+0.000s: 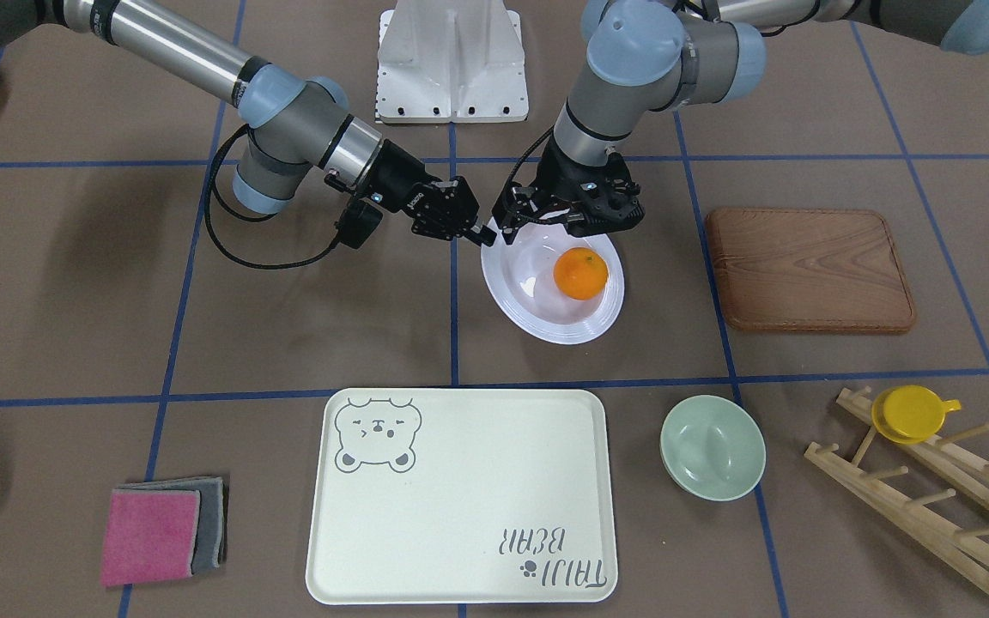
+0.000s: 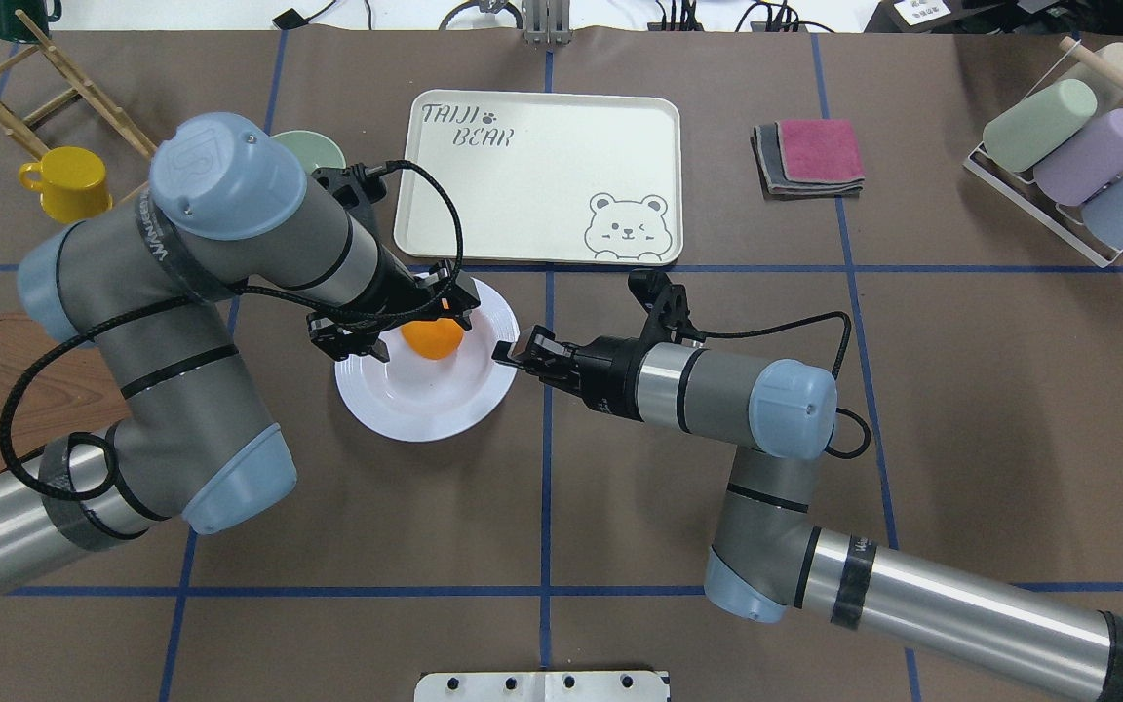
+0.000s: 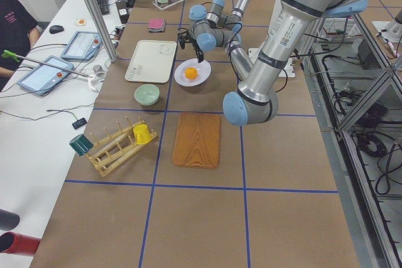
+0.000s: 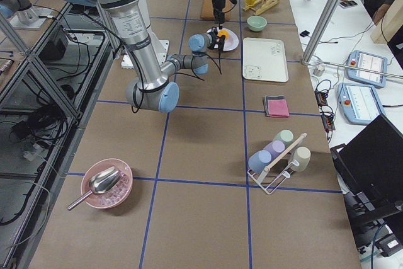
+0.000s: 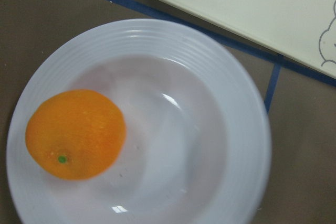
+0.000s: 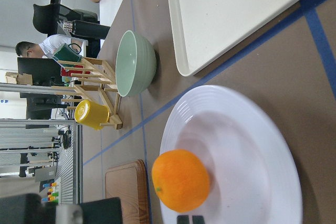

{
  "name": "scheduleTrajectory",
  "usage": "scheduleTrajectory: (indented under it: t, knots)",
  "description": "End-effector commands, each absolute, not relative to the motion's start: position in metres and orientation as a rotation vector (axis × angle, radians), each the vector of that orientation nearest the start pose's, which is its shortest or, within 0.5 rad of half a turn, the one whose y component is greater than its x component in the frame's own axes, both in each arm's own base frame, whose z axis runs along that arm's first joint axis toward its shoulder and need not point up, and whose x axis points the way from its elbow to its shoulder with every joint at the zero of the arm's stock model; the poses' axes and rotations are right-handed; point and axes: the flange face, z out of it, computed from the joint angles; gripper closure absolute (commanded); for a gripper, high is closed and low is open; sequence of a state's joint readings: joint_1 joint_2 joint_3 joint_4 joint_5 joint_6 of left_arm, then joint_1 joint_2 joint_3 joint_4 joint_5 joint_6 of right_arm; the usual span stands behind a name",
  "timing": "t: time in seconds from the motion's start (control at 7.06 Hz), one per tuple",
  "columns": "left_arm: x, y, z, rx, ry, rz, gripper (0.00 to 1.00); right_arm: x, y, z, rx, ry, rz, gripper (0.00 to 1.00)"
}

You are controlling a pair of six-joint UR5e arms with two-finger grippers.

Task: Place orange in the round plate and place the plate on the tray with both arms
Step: 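Lower the orange into the white plate and open the left gripper, then withdraw the left gripper from the plate while the right gripper grips the plate rim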

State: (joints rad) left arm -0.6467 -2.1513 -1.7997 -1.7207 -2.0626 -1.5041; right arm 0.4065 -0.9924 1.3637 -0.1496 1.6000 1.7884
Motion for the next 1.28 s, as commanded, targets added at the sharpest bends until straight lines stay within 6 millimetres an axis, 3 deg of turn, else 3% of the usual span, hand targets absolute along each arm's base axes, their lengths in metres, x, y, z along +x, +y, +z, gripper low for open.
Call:
scheduleTrajectory:
  t: [0.0,0.85,0.99,1.13]
  knots:
    - [0.4413,-0.4562,0.2001,-0.101,1.051,-0.295,0.03,-0.5669,-0.386,0.2576,0.152,-1.805,0.418,0.86]
    - [0.4393,-0.4545,0.2063,-0.106,1.045,-0.297,0.03,-0.5667,-0.3859,0.2586,0.154,-1.803,0.417,0.84]
    - [0.4393,-0.4545,0.2063,-0.106,1.045,-0.297,0.03,-0.5667,-0.3859,0.2586,0.154,-1.803,0.417,0.79]
    - [0.4389,-0.4542,0.2055,-0.105,1.048,-0.296,0.03,-0.5664,-0.3858,0.2579,0.155,-1.804,0.416,0.53]
